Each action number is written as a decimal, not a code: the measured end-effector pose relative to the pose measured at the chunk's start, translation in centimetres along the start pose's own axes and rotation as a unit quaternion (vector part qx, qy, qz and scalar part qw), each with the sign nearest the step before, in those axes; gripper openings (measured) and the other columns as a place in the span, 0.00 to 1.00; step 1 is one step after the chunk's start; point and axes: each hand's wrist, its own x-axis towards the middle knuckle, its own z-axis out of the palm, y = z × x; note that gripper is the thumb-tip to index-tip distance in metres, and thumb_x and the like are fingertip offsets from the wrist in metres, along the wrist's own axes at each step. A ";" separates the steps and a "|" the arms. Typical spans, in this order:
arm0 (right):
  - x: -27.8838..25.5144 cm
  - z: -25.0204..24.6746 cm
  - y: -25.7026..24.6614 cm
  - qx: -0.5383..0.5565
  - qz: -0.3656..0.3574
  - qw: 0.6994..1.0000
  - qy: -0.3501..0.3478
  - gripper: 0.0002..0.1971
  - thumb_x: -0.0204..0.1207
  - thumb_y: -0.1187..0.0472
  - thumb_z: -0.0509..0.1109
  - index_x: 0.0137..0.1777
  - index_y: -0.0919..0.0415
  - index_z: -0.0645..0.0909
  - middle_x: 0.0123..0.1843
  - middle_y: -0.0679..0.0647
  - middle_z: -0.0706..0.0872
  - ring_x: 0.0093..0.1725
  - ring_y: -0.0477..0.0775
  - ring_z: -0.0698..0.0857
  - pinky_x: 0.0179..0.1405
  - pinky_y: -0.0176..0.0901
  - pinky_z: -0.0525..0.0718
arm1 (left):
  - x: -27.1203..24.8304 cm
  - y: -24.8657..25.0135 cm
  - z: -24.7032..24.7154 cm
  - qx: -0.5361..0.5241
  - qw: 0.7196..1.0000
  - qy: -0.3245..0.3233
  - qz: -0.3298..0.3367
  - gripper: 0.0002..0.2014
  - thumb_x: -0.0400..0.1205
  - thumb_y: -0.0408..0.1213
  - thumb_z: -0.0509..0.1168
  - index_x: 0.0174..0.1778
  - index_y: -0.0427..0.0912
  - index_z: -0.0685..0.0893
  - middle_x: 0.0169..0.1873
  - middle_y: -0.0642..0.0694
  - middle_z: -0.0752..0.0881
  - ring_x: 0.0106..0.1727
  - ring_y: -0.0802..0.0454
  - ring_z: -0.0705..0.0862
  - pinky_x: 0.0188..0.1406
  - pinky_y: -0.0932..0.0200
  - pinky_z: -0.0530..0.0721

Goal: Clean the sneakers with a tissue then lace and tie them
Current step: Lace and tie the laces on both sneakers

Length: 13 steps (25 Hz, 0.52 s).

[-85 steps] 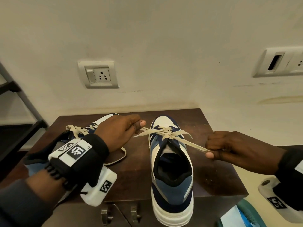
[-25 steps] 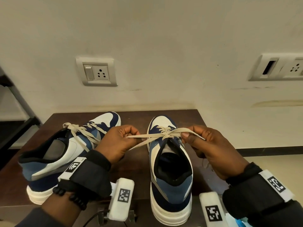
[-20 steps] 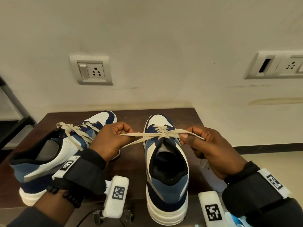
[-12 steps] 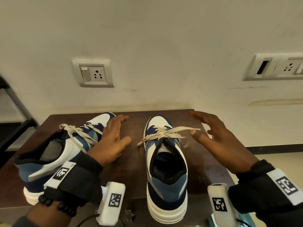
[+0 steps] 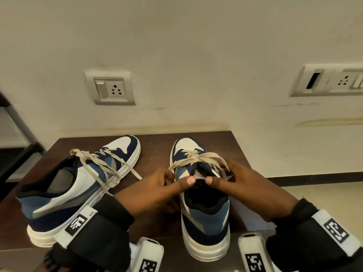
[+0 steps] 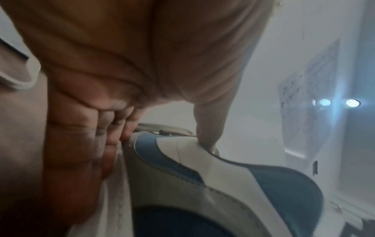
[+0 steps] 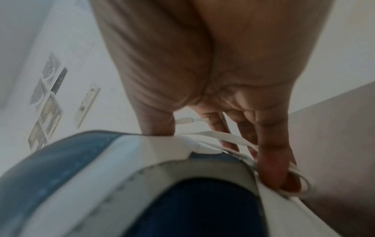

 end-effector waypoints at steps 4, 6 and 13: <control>-0.5 -0.2 -0.9 0.080 0.020 0.996 0.027 0.20 0.68 0.44 0.74 0.60 0.47 0.82 0.52 0.43 0.90 0.52 0.42 0.88 0.58 0.46 0.86 | 0.5 -0.6 0.3 0.043 0.998 0.037 0.006 0.34 0.68 0.65 0.66 0.64 0.52 0.67 0.47 0.43 0.88 0.49 0.49 0.88 0.51 0.47 0.88; -0.3 -0.4 -0.6 0.059 0.029 0.991 0.115 0.20 0.69 0.40 0.70 0.58 0.49 0.83 0.51 0.45 0.89 0.53 0.44 0.87 0.54 0.44 0.85 | 0.8 -1.3 0.2 0.002 0.999 0.050 0.008 0.29 0.70 0.70 0.64 0.58 0.55 0.71 0.48 0.39 0.87 0.50 0.42 0.88 0.54 0.39 0.87; -0.1 -1.1 -0.2 0.085 0.036 0.985 0.145 0.20 0.75 0.40 0.62 0.50 0.57 0.84 0.42 0.53 0.88 0.44 0.55 0.86 0.48 0.51 0.86 | 0.9 -0.6 0.5 -0.060 0.993 0.101 0.022 0.29 0.67 0.64 0.57 0.54 0.46 0.73 0.47 0.40 0.86 0.48 0.43 0.89 0.53 0.43 0.87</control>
